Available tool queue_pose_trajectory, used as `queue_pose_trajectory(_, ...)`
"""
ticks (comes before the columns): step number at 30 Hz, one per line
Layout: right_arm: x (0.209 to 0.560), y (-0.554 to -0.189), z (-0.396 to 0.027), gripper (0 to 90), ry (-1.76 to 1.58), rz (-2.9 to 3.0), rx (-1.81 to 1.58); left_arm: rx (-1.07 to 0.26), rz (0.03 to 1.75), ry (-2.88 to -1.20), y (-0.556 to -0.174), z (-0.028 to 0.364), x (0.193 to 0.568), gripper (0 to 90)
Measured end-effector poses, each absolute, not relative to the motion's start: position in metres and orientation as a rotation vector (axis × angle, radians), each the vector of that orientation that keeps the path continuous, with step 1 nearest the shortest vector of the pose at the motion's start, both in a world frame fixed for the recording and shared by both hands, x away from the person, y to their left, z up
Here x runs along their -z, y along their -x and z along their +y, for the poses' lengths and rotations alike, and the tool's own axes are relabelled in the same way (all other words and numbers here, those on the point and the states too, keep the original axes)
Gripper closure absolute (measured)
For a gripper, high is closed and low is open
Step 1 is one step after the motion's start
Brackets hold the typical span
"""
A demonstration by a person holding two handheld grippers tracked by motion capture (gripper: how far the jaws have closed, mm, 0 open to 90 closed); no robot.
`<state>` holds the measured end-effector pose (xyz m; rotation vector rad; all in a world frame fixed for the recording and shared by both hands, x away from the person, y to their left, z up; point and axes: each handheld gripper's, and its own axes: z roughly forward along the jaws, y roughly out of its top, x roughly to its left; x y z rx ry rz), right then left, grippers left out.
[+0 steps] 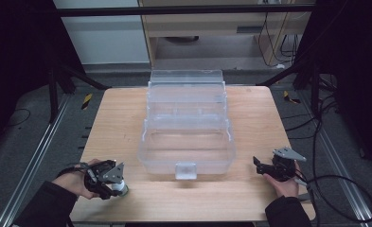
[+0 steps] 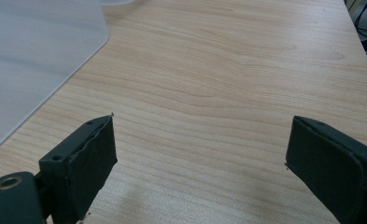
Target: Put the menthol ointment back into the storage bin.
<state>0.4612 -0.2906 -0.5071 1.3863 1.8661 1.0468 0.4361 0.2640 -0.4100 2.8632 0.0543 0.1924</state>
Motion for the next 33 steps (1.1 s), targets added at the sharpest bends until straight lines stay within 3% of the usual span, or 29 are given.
queue_pose_trajectory(33,0.507,-0.461,-0.291,8.8,-1.384,1.862,-1.041,-0.308,0.066,-2.797,-0.464,0.246,0.325,50.2)
